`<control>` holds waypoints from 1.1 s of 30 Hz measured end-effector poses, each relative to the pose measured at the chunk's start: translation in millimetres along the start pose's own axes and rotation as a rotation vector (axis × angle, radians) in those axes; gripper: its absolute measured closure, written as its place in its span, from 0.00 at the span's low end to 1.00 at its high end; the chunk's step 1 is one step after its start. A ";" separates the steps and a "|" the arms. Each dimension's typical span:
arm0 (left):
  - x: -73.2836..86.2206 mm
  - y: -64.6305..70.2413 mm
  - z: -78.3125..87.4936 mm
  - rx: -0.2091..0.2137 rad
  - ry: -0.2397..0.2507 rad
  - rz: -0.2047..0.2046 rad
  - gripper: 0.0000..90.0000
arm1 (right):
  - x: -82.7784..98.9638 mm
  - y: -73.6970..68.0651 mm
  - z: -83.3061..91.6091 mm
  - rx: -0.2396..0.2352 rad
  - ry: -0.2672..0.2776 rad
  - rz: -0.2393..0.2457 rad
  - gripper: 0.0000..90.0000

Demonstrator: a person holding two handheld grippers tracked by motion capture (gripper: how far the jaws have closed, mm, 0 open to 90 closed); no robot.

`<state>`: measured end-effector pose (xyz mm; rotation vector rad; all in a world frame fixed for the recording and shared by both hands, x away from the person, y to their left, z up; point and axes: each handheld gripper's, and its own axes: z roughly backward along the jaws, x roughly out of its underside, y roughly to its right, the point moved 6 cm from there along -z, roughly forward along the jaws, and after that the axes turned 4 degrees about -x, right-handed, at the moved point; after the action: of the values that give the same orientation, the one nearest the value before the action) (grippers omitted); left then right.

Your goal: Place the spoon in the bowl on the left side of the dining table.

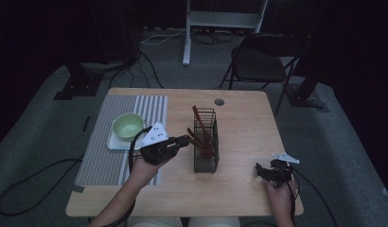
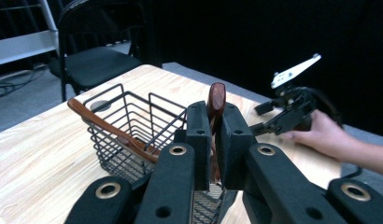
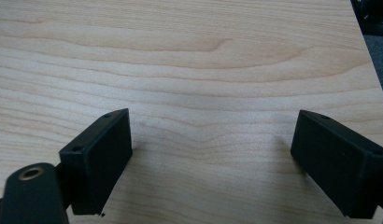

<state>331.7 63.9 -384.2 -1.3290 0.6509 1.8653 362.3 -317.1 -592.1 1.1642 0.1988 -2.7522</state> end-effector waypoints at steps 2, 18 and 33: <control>-2.9 -0.5 3.0 -0.007 0.008 -0.002 0.94 | 0.0 0.0 0.0 0.000 0.000 0.001 0.13; -24.3 -21.2 37.4 -0.062 0.094 0.032 0.94 | 0.0 0.1 0.1 0.000 -0.001 0.001 0.13; -32.3 -54.4 78.2 -0.196 0.166 0.068 0.94 | 0.0 0.0 0.1 0.000 -0.001 0.001 0.13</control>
<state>337.2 146.3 -326.8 -1.6202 0.6158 1.9267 362.2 -317.2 -592.1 1.1633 0.1979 -2.7520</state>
